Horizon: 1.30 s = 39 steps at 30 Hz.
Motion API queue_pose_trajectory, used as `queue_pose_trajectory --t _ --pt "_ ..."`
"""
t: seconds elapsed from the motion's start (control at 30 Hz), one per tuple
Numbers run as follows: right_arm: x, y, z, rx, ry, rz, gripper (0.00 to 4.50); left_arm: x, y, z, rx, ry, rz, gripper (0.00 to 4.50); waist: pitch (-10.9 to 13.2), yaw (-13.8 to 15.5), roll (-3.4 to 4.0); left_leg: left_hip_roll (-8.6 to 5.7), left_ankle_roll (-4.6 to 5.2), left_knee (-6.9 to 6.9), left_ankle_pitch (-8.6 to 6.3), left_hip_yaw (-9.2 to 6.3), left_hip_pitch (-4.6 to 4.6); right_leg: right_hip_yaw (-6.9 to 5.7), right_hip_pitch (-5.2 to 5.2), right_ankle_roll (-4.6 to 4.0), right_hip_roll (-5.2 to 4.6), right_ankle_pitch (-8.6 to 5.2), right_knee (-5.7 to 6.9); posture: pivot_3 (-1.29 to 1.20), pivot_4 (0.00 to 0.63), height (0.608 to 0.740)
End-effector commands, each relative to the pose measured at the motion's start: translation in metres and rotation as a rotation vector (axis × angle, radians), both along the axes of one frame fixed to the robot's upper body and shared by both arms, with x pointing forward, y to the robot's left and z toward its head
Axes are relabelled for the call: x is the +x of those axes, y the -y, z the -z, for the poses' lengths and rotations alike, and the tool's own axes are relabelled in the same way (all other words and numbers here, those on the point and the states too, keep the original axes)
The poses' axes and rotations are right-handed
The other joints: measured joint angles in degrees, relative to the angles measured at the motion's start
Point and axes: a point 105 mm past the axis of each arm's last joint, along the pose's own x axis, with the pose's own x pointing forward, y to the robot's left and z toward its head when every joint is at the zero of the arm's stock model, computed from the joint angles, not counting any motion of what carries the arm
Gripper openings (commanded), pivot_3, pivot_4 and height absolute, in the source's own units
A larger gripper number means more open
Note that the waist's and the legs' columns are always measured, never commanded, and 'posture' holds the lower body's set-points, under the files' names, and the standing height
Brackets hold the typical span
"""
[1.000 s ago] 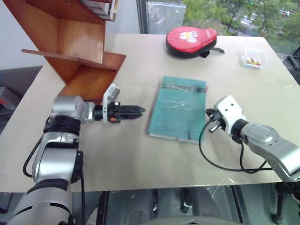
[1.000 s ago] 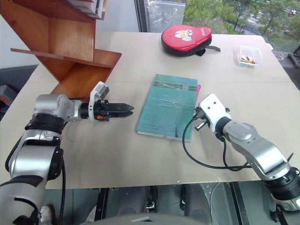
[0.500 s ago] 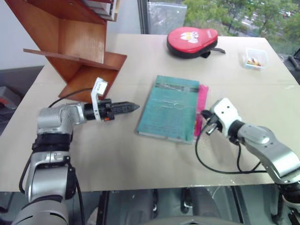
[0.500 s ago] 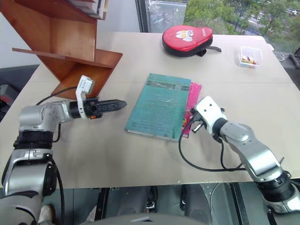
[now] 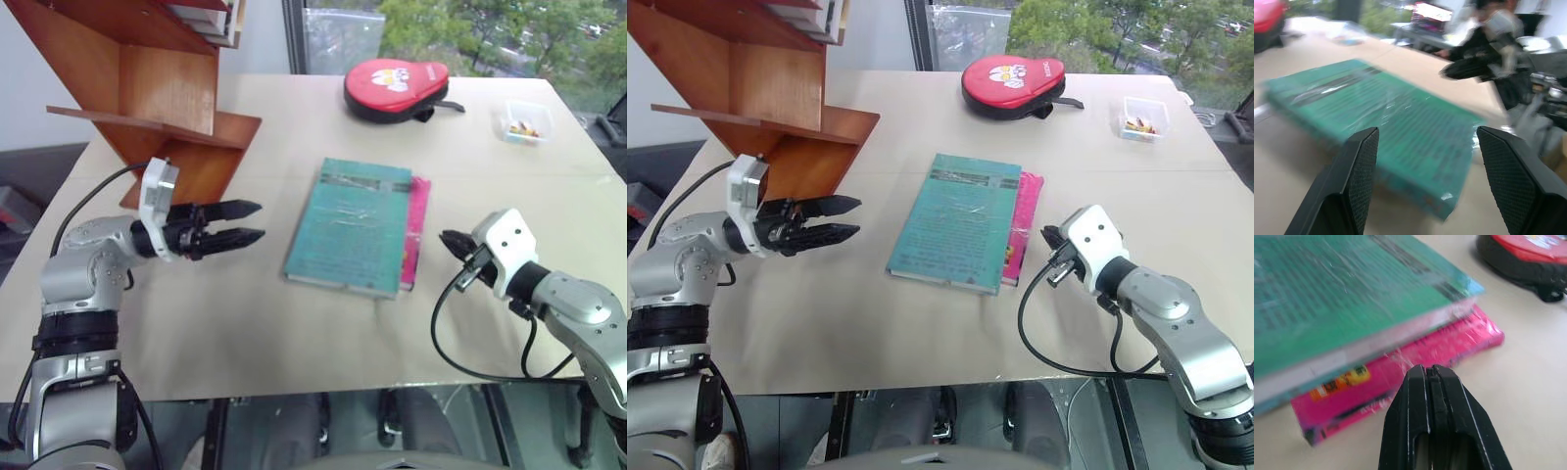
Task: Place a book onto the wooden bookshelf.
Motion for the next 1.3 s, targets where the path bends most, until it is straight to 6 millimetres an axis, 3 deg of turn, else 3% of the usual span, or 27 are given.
queue_pose_trajectory --t 0.03,0.1,0.2,0.3,0.37,0.7,0.9,1.0,1.2,1.3 --pt "-0.028 -0.015 -0.032 0.082 0.074 -0.147 0.11 0.019 0.002 0.01 -0.021 -0.223 -0.089 3.32 0.0 0.15 0.0 -0.02 0.0 0.0 0.0 -0.06 -0.06 -0.05 0.0 -0.01 0.0 0.0 -0.01 0.0 0.15 0.74" --pt "-0.056 -0.023 -0.044 0.125 0.071 -0.234 0.61 0.033 0.015 0.022 -0.097 -0.492 -0.122 3.32 0.0 0.92 -0.01 -0.02 0.02 0.0 -0.01 -0.04 -0.09 -0.04 -0.01 -0.01 0.0 0.01 -0.04 0.0 0.15 0.74" --pt "-0.081 -0.025 -0.053 0.137 0.061 -0.285 1.73 0.046 0.03 0.025 -0.199 -0.736 -0.138 3.32 -0.03 1.37 -0.07 -0.09 0.02 0.03 -0.01 -0.28 -0.2 -0.24 0.06 0.01 0.02 0.0 -0.07 0.0 0.15 0.74" --pt "-0.096 -0.024 -0.058 0.157 0.015 -0.342 3.35 0.055 0.04 0.024 -0.243 -0.841 -0.143 3.32 -0.08 0.87 -0.17 -0.1 0.08 0.07 -0.04 -0.18 -0.09 -0.15 0.15 0.21 0.02 -0.11 -0.1 0.0 0.15 0.74" --pt "-0.103 -0.023 -0.066 0.18 0.011 -0.365 4.16 0.059 0.045 0.029 -0.223 -0.881 -0.152 3.32 -0.07 0.03 -0.2 -0.09 0.09 0.09 -0.05 -0.15 -0.08 -0.1 0.14 0.21 0.01 -0.11 -0.08 0.0 0.15 0.74" --pt "-0.101 -0.024 -0.078 0.151 0.056 -0.306 4.16 0.067 0.085 0.037 -0.179 -0.911 -0.071 3.32 -0.05 0.2 -0.29 -0.02 0.12 0.2 -0.07 -0.13 -0.1 -0.06 0.13 0.16 -0.02 -0.08 -0.03 0.0 0.15 0.74" --pt "-0.099 -0.029 -0.078 0.147 0.059 -0.302 4.16 0.064 0.089 0.042 -0.168 -0.908 -0.027 3.32 -0.04 0.09 -0.3 -0.01 0.22 0.32 -0.13 -0.14 -0.18 -0.06 0.11 0.04 -0.04 -0.01 -0.04 0.0 0.15 0.74" --pt "-0.099 -0.031 -0.077 0.149 0.053 -0.302 4.21 0.059 0.089 0.043 -0.171 -0.934 0.011 2.69 -0.04 0.1 -0.3 0.0 0.22 0.36 -0.13 -0.18 -0.21 -0.05 0.11 0.11 -0.04 -0.06 -0.04 0.0 0.15 0.74" --pt "-0.099 -0.035 -0.078 0.155 0.058 -0.322 4.21 0.055 0.069 0.03 -0.229 -0.936 0.011 0.22 -0.03 0.05 -0.31 0.0 0.24 0.48 -0.15 -0.26 -0.29 -0.02 0.11 0.2 -0.06 -0.11 -0.03 0.0 0.15 0.74" --pt "-0.098 -0.038 -0.08 0.162 0.062 -0.343 4.21 0.053 0.06 0.023 -0.255 -0.932 0.005 0.07 -0.03 -0.02 -0.31 0.03 0.24 0.48 -0.15 -0.26 -0.26 0.05 0.1 0.2 -0.03 -0.11 -0.02 0.0 0.15 0.74"
